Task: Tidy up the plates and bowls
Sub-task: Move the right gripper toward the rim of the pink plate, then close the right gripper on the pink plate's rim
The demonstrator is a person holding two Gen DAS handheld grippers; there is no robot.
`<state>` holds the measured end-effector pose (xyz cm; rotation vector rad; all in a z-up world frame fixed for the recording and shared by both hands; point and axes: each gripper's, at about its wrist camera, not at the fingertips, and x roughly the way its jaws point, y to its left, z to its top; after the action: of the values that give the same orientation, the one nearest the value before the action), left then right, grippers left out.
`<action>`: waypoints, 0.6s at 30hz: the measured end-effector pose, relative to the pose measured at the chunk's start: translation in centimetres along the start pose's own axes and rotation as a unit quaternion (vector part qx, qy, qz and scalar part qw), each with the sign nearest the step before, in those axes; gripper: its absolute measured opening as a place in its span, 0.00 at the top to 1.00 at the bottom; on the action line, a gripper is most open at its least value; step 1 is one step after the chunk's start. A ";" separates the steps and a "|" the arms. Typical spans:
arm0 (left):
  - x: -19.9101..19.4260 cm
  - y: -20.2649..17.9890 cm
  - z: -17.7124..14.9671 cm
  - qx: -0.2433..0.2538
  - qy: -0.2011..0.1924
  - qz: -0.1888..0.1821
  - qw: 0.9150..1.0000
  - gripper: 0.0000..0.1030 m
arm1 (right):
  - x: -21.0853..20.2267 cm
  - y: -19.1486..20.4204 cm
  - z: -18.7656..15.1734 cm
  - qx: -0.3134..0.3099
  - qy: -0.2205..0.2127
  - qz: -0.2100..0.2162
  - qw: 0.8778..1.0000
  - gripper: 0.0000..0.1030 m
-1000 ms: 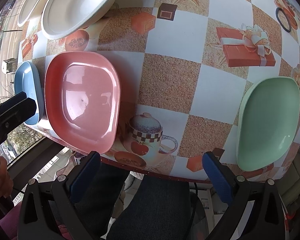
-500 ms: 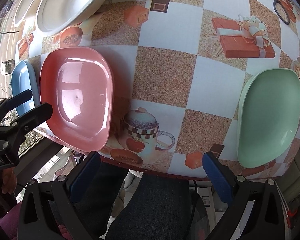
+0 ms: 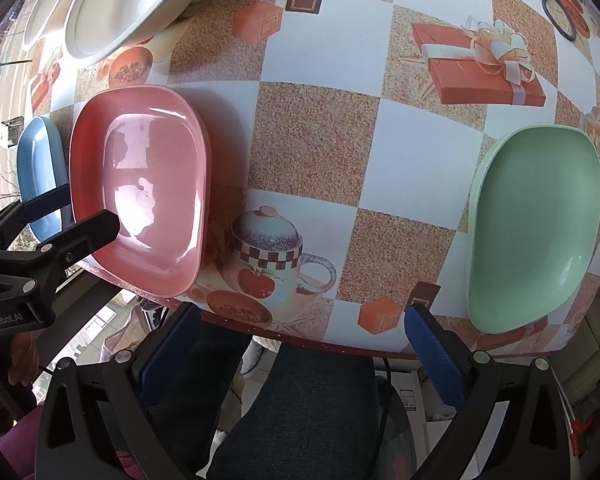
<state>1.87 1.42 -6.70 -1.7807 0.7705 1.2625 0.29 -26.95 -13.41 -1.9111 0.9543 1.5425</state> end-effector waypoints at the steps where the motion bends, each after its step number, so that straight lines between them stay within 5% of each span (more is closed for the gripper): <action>1: 0.2 -0.2 -0.1 0.000 0.001 0.000 1.000 0.00 | -0.1 0.2 0.0 0.001 0.001 0.000 1.000 0.01; 12: 1.9 -0.5 -0.3 -0.007 0.030 0.004 1.000 0.00 | 0.1 0.1 0.2 0.001 0.006 -0.001 1.000 0.01; 18: 1.3 -0.3 -0.7 0.004 0.009 0.027 1.000 0.00 | 0.5 0.6 0.3 -0.002 -0.001 -0.004 1.000 0.01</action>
<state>2.88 0.93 -7.72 -1.7780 0.8374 1.2787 -0.29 -27.20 -13.98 -1.9140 0.9407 1.5431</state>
